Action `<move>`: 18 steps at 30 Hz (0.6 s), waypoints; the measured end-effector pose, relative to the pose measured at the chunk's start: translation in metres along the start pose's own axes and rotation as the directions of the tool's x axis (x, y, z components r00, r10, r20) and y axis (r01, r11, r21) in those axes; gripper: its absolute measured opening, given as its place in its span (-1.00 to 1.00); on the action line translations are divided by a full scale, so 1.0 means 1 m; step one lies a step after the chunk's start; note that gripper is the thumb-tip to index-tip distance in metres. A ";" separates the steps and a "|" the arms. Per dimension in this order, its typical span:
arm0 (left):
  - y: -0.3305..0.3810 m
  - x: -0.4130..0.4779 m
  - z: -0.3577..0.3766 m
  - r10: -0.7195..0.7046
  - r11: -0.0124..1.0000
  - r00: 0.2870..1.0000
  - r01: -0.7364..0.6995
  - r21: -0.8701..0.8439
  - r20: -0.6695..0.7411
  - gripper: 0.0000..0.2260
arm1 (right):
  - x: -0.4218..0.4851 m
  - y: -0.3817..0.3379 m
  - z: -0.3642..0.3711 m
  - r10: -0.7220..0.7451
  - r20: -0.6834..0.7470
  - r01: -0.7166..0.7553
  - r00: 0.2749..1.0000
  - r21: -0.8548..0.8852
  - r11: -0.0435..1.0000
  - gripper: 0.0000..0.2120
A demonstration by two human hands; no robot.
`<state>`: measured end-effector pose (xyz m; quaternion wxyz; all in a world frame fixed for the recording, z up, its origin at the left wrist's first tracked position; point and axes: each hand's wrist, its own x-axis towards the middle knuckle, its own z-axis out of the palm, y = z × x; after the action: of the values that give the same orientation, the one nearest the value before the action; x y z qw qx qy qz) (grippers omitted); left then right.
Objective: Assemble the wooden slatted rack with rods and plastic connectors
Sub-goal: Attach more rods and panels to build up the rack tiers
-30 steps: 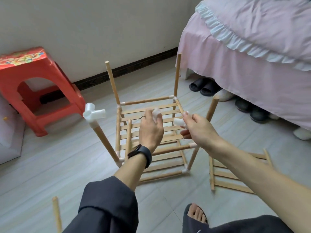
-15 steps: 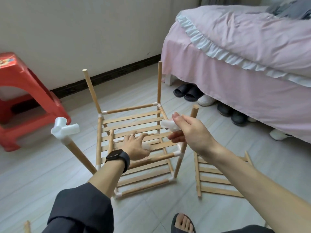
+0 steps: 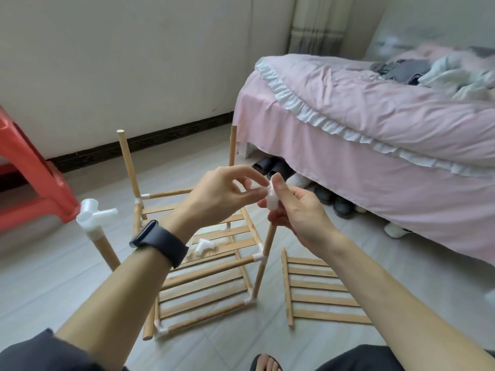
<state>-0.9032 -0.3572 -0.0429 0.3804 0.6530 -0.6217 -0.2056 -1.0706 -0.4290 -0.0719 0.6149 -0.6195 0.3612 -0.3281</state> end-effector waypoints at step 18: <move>-0.021 0.002 0.005 -0.220 0.896 0.966 0.256 -0.364 0.138 -0.72 | 0.002 0.009 -0.016 -0.047 -0.019 0.050 0.999 0.199 0.979 -0.79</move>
<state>-0.8932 -0.3612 -0.0613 0.4417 0.6280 -0.5029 -0.3970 -1.0834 -0.4389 -0.0804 0.6631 -0.5613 0.3156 -0.3817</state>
